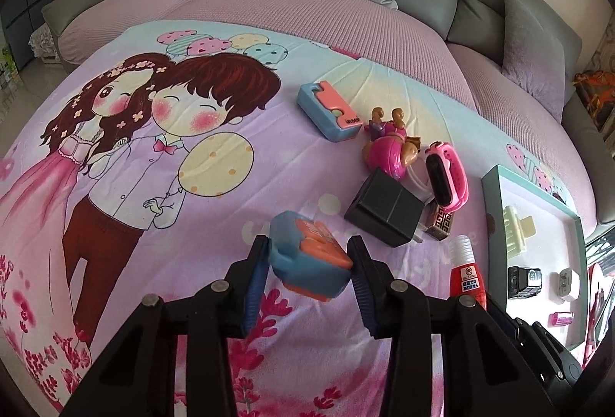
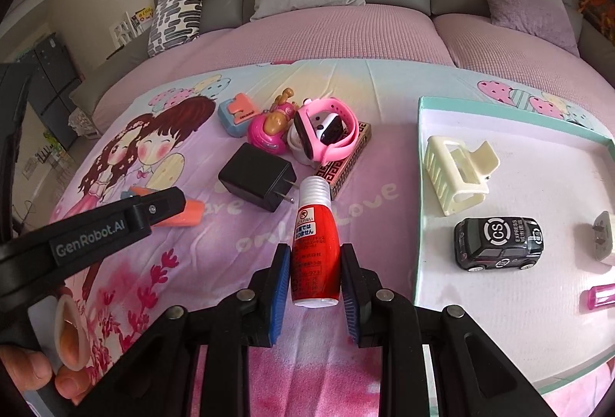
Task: Organize rigid objects
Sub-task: 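Carry the glue bottle and box cutter over the tray with both tools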
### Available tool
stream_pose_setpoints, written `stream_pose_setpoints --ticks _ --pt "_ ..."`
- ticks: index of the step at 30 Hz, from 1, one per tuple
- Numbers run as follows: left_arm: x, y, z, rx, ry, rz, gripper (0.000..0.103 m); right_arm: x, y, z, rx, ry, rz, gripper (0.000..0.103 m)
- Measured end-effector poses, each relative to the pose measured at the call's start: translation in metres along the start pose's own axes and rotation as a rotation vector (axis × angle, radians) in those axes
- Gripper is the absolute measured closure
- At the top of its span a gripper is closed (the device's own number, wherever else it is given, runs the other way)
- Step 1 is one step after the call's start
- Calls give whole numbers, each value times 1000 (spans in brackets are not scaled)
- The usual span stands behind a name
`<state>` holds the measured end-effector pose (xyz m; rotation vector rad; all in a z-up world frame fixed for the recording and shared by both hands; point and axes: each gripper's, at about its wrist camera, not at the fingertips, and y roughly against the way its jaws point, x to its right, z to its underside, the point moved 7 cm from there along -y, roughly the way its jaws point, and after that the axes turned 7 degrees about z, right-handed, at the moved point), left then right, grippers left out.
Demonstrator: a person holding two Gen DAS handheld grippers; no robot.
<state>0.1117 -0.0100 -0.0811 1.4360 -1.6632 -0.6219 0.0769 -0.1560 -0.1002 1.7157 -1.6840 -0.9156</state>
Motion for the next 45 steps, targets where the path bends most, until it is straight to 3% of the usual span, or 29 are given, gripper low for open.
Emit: stream_pose_setpoints --ticks 5,18,31,36,45 --pt "11 24 -13 81 -25 25 80 18 19 -10 56 -45 16 76" --pt "40 48 -19 146 -85 57 81 54 34 -15 82 -131 42 76" --pt "103 109 -29 316 -219 181 81 111 73 -21 166 -229 123 76" --pt "138 109 -20 317 -302 227 81 147 84 -16 170 -284 189 76" --pt "193 93 8 229 -423 302 81 197 101 -1 138 -351 307 76"
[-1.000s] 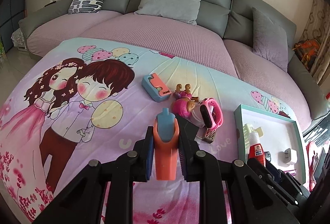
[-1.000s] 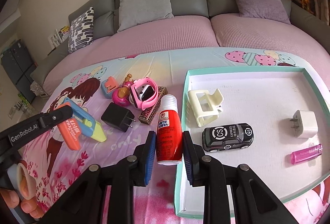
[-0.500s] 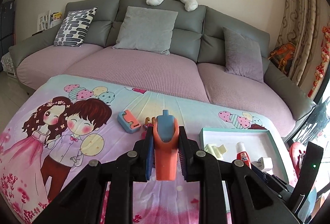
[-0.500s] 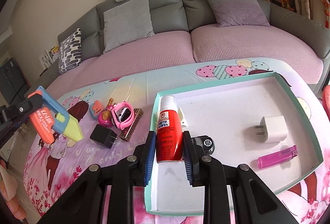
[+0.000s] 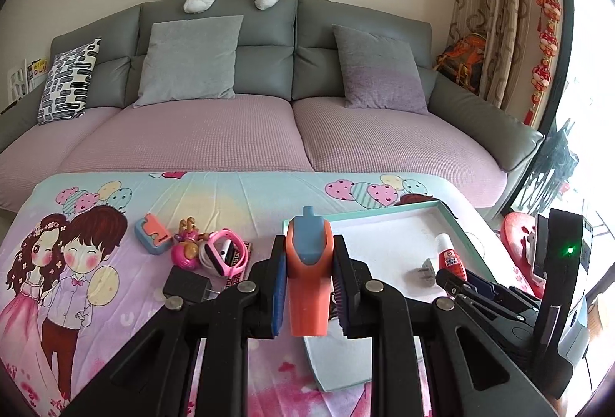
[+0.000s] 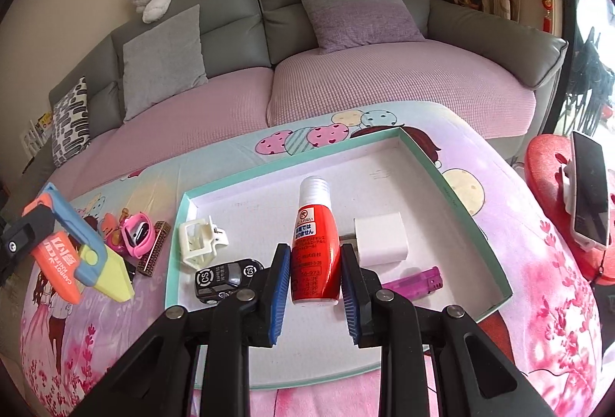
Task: Organize rigid objects
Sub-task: 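Carry the glue bottle and box cutter over the tray with both tools, then lower the glue bottle and box cutter into the tray and open both tools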
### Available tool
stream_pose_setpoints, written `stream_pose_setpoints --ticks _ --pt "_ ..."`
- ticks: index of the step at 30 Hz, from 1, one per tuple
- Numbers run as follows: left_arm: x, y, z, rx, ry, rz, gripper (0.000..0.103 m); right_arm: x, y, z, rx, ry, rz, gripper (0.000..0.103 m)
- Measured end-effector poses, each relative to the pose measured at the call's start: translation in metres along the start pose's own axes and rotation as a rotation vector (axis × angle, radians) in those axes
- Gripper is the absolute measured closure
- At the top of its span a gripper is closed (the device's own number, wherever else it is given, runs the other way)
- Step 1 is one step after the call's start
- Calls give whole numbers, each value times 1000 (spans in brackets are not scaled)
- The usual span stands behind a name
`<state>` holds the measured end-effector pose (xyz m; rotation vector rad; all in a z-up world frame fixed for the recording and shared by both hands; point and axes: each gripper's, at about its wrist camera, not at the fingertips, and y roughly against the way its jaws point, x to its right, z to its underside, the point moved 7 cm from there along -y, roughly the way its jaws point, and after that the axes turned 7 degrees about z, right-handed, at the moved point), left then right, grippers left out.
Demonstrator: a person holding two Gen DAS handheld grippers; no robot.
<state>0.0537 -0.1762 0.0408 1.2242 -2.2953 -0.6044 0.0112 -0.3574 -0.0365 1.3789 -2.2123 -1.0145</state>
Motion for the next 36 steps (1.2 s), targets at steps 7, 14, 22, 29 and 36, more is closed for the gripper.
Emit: stream_pose_setpoints --ticks 7,14,22,29,36 --pt "27 -23 15 -72 -49 45 80 13 -6 4 -32 -12 21 76" --pt "36 -55 38 -173 -62 55 80 9 -16 11 -68 0 15 75" --pt "38 -80 58 -248 -60 47 80 7 -26 18 -102 4 9 75" --pt "37 -90 63 -262 -57 44 80 0 -40 27 -146 22 4 75" --pt "34 -98 73 -304 -36 42 80 -2 -43 30 -155 33 4 76"
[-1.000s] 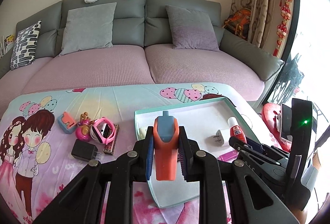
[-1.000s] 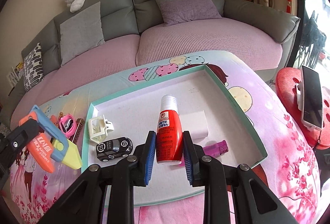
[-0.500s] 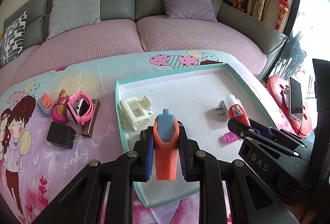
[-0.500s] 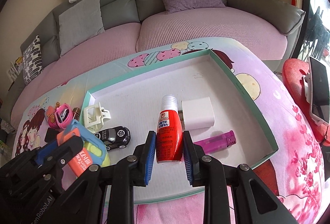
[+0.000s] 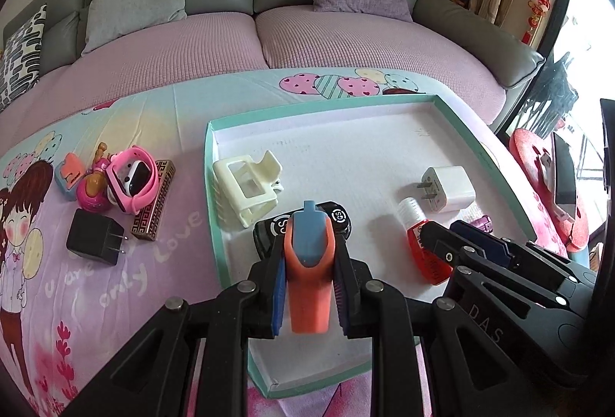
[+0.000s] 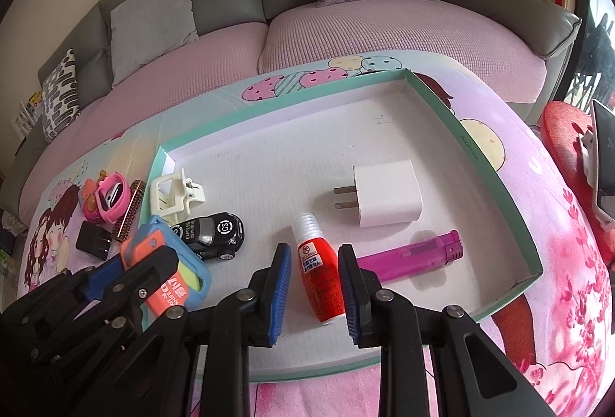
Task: Organize rigid objects
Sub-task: 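Lower the glue bottle and box cutter into the tray and open both tools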
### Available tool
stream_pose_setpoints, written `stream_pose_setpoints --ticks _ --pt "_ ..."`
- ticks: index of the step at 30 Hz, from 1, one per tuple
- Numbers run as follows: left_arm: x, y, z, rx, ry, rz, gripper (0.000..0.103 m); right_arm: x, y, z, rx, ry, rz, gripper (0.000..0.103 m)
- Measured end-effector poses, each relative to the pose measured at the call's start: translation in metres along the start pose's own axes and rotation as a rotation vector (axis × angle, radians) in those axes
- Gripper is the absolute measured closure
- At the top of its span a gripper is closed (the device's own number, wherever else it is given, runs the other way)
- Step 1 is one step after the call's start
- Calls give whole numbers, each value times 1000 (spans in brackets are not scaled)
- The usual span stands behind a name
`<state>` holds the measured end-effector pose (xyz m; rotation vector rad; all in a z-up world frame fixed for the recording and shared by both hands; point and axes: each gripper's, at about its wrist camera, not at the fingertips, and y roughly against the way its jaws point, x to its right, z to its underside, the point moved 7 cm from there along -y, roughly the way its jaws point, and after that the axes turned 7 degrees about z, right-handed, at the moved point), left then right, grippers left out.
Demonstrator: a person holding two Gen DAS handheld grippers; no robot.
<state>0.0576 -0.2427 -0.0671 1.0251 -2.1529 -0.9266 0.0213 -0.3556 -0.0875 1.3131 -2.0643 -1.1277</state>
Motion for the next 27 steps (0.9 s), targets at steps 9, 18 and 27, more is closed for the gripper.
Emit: stream_pose_setpoints --ticks 9,18,27 --pt "-3 -1 -4 2 22 3 80 -1 3 -2 13 8 11 75" --pt "-12 21 -12 51 48 -5 62 -3 15 -8 53 11 2 75" --pt "-41 46 -21 127 114 -57 40 -7 21 -12 70 10 -1 75"
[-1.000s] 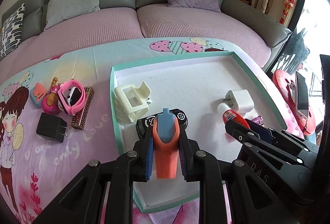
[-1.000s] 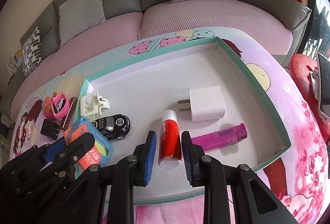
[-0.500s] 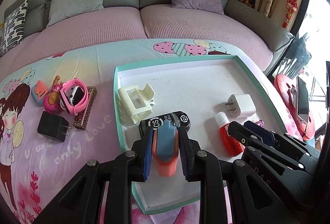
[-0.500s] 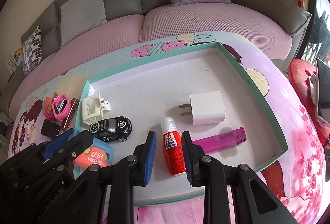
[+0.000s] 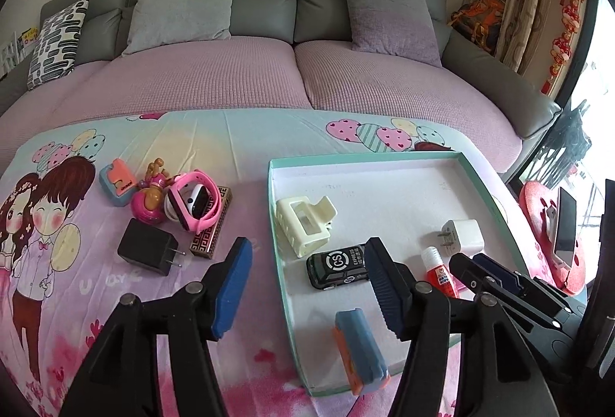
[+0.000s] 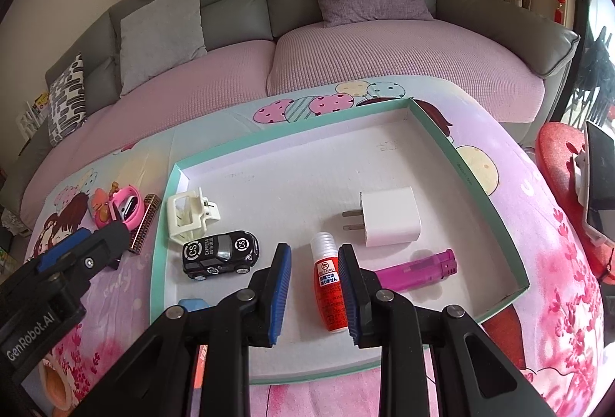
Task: Organize rigid objects
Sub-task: 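Lower the glue bottle and box cutter into the tray and open both tools, then move both open tools back to the black charger and pink watch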
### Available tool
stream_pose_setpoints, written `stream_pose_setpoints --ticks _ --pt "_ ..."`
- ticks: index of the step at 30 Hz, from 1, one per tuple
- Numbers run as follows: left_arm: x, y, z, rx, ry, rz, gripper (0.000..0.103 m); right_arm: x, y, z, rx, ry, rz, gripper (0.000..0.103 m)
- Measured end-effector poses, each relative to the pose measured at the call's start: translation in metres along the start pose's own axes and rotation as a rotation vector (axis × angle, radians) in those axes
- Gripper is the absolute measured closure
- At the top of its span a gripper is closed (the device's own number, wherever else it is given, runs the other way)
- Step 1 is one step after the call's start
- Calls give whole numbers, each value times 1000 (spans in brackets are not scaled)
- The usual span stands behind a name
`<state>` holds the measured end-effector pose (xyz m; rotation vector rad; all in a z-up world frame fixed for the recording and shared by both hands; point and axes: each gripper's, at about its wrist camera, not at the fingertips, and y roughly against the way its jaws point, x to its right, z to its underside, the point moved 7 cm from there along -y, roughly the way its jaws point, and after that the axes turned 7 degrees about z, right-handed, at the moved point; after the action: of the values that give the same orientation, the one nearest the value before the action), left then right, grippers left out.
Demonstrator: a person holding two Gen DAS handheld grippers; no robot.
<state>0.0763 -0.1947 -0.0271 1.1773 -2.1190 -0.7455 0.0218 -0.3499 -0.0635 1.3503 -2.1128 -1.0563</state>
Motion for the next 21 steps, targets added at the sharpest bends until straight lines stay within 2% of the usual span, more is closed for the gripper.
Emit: stream_pose_setpoints --ticks 4,8,9,10,12,14,16,20,21 --pt "-19 0 -1 4 47 -30 40 -3 0 -1 3 -3 2 73" --pt "-33 2 0 10 78 -57 38 -8 3 -2 19 7 3 61" --pt "-36 2 0 12 85 -63 33 -10 3 -2 22 12 4 60" --pt "-39 2 0 13 90 -68 21 -12 3 -3 24 17 6 57" --pt "-44 3 0 18 99 -85 16 -15 4 -3 28 27 11 49" --pt "-49 5 1 21 106 -107 16 -17 4 -3 33 34 15 37" --pt "-56 5 2 14 116 -144 15 -19 3 -3 34 41 19 34" --pt "-72 3 6 -13 126 -204 15 -23 1 -2 32 52 28 20" --pt "-76 2 8 -19 132 -214 15 -24 1 -1 32 54 29 19"
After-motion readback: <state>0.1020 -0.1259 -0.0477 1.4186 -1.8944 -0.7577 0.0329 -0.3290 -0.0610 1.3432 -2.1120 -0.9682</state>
